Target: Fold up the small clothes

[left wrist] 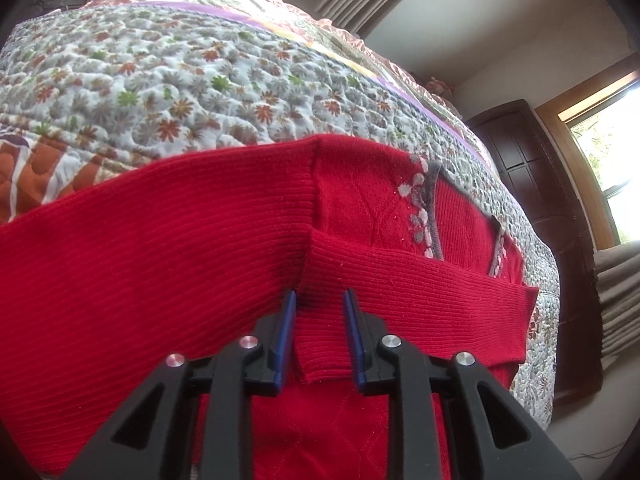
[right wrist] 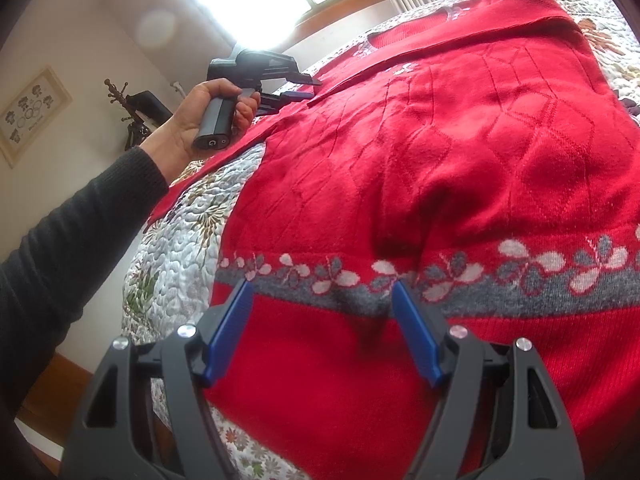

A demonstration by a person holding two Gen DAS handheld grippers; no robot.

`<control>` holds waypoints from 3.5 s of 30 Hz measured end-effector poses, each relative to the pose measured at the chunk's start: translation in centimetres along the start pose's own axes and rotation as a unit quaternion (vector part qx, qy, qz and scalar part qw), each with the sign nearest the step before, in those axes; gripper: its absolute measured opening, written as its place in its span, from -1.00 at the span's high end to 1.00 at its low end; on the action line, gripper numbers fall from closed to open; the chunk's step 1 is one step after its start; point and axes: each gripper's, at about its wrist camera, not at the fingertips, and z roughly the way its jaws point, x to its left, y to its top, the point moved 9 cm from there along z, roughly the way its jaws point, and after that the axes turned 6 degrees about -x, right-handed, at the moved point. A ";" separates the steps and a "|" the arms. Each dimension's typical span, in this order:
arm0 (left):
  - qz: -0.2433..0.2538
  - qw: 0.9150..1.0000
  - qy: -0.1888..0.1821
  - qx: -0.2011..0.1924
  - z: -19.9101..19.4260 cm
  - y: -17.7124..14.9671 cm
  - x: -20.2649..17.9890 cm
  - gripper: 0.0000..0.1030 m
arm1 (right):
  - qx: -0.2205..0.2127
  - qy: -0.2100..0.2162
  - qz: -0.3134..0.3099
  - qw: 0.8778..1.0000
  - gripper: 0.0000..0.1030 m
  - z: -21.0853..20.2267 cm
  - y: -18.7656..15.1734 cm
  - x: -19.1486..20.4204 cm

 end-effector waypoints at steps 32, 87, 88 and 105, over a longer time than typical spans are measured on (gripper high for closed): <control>0.024 0.996 0.085 -0.020 -0.7 -0.4 2.4 0.95 | -0.002 0.007 0.010 1.000 -0.40 0.0 -0.6 0.5; -0.175 0.955 0.178 -0.159 -35.0 -6.9 37.5 0.67 | 0.041 0.045 -0.030 0.998 -0.45 -0.5 -4.9 10.7; -0.174 0.956 0.178 -0.157 -34.9 -6.9 37.4 0.68 | 0.041 0.046 -0.031 0.998 -0.45 -0.5 -4.9 10.8; -0.070 0.967 0.095 -0.226 -36.9 2.0 19.4 0.96 | 0.030 0.057 -0.014 0.998 -0.45 -1.8 -4.6 9.8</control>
